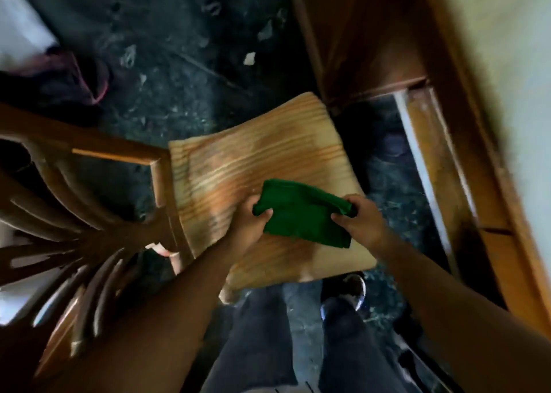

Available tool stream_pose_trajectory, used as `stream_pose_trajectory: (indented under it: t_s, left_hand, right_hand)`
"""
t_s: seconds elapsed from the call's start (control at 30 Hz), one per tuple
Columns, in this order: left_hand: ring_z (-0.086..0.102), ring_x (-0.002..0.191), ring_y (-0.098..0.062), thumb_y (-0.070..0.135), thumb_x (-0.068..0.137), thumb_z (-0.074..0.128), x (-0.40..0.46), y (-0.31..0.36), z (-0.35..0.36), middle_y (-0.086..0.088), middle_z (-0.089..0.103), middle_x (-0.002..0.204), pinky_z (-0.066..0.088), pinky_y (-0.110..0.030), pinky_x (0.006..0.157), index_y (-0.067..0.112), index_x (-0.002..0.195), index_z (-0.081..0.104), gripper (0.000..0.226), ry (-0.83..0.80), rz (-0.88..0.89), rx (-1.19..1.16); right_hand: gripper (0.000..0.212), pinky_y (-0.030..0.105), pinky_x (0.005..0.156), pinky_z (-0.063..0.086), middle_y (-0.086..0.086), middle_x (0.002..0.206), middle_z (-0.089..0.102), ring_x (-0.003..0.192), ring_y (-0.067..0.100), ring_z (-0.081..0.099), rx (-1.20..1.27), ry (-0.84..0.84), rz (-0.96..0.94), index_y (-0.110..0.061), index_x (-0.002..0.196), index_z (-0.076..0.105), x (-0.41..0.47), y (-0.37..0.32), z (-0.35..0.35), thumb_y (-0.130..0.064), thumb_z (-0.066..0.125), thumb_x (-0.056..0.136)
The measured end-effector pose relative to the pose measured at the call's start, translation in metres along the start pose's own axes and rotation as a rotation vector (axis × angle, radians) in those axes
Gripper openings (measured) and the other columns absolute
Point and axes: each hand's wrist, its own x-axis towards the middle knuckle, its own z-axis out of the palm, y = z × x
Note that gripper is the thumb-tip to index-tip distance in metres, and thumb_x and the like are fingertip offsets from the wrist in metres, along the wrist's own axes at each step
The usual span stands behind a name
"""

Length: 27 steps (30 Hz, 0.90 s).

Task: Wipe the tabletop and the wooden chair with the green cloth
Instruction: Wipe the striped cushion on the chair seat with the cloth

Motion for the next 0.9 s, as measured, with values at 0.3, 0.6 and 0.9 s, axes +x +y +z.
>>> stream_pose_trajectory:
  t_s: [0.3,0.6,0.9]
  left_hand:
    - [0.046,0.135,-0.036,0.041,0.098,0.043,0.192,-0.032,-0.048,-0.014,0.048,0.149,0.035,-0.048,0.112,0.014,0.147,0.043,0.056,0.223,0.524,0.878]
    - [0.025,0.15,-0.038,0.066,0.094,0.023,0.271,-0.068,-0.091,-0.013,0.016,0.167,0.02,-0.054,0.118,0.038,0.157,0.007,0.071,0.098,0.701,1.227]
    - [0.03,0.148,-0.035,0.067,0.095,0.015,0.275,-0.068,-0.097,-0.015,0.021,0.166,0.025,-0.05,0.116,0.039,0.157,0.005,0.069,0.092,0.746,1.217]
  right_hand:
    - [0.077,0.054,0.11,0.032,0.021,0.156,0.032,0.141,0.043,0.031,-1.086,-0.098,-0.834,-0.017,0.153,0.026,0.172,-0.021,0.073,-0.046,0.057,0.088]
    - [0.084,0.057,0.118,0.012,0.019,0.163,0.013,0.148,0.044,0.013,-1.267,-0.147,-1.005,-0.022,0.157,0.01,0.226,0.001,0.121,-0.072,0.025,0.091]
    - [0.06,0.062,0.114,0.014,0.022,0.159,0.026,0.144,0.048,0.022,-1.035,-0.242,-1.066,-0.02,0.151,0.029,0.119,0.025,0.258,-0.043,0.037,0.095]
